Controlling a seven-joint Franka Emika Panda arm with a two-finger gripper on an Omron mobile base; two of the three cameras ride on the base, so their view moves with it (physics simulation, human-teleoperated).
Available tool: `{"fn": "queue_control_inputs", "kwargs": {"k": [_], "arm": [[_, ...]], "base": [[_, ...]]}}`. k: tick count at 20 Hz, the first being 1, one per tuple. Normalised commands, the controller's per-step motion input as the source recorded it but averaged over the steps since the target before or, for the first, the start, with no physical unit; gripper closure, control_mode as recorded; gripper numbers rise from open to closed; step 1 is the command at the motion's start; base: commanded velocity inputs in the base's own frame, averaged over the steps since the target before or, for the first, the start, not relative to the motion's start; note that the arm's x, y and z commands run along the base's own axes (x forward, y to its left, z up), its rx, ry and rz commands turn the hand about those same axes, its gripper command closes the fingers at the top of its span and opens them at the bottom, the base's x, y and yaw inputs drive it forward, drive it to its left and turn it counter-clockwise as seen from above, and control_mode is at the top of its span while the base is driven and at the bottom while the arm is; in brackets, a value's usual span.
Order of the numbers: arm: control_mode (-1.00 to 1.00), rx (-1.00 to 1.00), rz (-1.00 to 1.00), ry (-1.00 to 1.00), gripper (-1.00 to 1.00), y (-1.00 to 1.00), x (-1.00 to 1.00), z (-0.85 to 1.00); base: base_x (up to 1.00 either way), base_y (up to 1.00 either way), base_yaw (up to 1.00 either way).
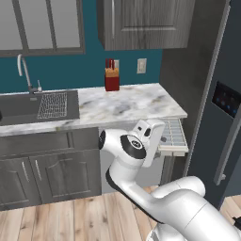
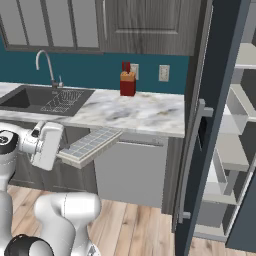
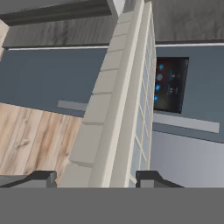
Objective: The ice cube tray has been filled with water. Take the tray and place it in the freezer to make ice. Close the freezer door after placing the tray.
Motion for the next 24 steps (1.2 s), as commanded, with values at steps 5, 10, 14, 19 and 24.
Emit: {"fn": "queue_control_inputs", "kwargs": {"k": [5, 10, 14, 19, 24], "arm": [[1.0, 0.0, 0.0, 0.0, 1.0, 0.0, 0.0, 0.0], [1.0, 0.0, 0.0, 0.0, 1.0, 0.0, 0.0, 0.0], [1.0, 0.0, 0.0, 0.0, 1.0, 0.0, 0.0, 0.0], [1.0, 0.0, 0.0, 0.0, 1.0, 0.0, 0.0, 0.0], [1.0, 0.0, 0.0, 0.0, 1.0, 0.0, 0.0, 0.0]], "base": [[-0.57, 0.0, 0.0], [-0.42, -0.19, 0.0], [-0.3, -0.44, 0.0], [-0.17, -0.65, 0.0], [-0.11, -0.73, 0.0]]}}
